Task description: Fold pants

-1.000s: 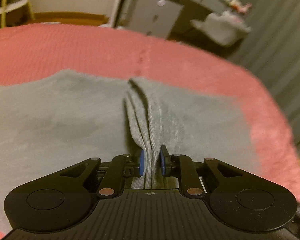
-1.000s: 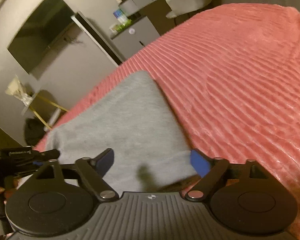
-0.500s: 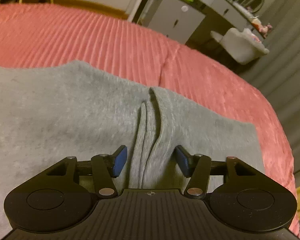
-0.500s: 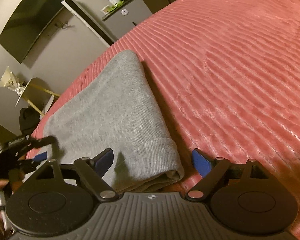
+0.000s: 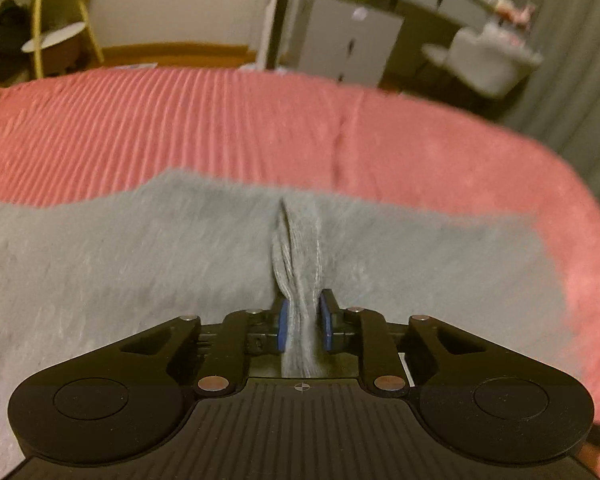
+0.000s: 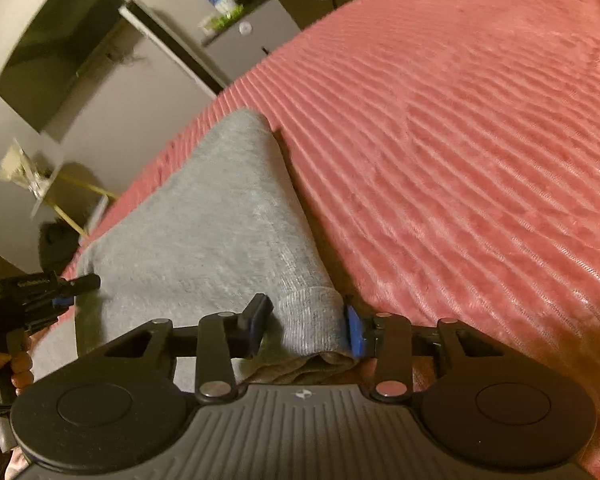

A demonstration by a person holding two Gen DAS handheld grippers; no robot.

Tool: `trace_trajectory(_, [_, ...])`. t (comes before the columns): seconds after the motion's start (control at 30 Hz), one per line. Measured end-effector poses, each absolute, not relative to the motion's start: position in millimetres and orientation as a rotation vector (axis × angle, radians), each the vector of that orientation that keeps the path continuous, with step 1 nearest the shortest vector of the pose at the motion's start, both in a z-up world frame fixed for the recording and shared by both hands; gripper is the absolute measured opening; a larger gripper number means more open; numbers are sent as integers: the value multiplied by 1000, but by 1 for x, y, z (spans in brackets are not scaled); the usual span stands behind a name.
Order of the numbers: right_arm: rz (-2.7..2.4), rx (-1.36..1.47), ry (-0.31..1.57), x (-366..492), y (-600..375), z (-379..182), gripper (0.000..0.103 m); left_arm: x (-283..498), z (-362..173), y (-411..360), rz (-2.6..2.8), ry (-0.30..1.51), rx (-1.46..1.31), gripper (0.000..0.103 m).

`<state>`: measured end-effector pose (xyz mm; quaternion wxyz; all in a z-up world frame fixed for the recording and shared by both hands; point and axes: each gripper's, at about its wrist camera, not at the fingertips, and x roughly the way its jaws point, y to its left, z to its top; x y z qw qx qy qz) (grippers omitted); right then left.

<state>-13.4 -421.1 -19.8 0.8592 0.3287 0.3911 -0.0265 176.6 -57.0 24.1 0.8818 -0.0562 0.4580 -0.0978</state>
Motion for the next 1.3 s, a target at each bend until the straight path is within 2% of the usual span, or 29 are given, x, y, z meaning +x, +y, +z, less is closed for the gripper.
trace_trajectory(0.07, [-56,682,845,-10,-419,-20,45,168,27,-55,-157,913,-89,51])
trace_trajectory(0.2, [-78,746,742,-27,-429,-15,46,153,48,-38,-109,811,-119,57])
trace_trajectory(0.3, [-107,772,677,-37,-434,-12,48,146,52,-34,-169,850,-132,66])
trace_trajectory(0.4, [-96,746,741,-26,-428,-15,50,134,35,-37,-239,937,-148,69])
trace_trajectory(0.47, [-91,726,786,-18,-425,-18,55,135,11,-41,-283,1030,-158,64])
trace_trajectory(0.53, [-94,713,796,-15,-423,-18,56,129,1,-43,-280,1005,-125,60])
trace_trajectory(0.6, [-97,706,800,-16,-421,-16,57,123,3,-48,-302,970,-92,46])
trace_trajectory(0.63, [-104,701,801,-17,-420,-15,59,122,5,-50,-319,972,-108,28])
trace_trajectory(0.67, [-107,698,803,-16,-420,-14,59,122,6,-50,-324,980,-128,24])
trace_trajectory(1.0, [-128,652,820,-14,-419,-13,64,112,12,-44,-251,973,-143,15])
trace_trajectory(1.03, [-128,652,822,-14,-419,-13,65,111,14,-43,-216,963,-123,5])
trace_trajectory(1.07, [-129,650,825,-13,-419,-13,65,114,13,-44,-151,948,-71,1])
trace_trajectory(1.13, [-135,639,830,-11,-418,-12,66,112,10,-38,-12,900,88,2])
trace_trajectory(1.2, [-139,635,834,-11,-419,-12,66,106,11,-17,3,879,62,14])
trace_trajectory(1.23, [-137,639,835,-11,-419,-12,66,101,14,0,8,868,-9,31])
trace_trajectory(1.27, [-135,643,835,-11,-420,-12,67,96,17,19,29,850,-85,52])
trace_trajectory(1.3, [-133,648,834,-12,-421,-12,67,88,20,40,64,822,-160,60])
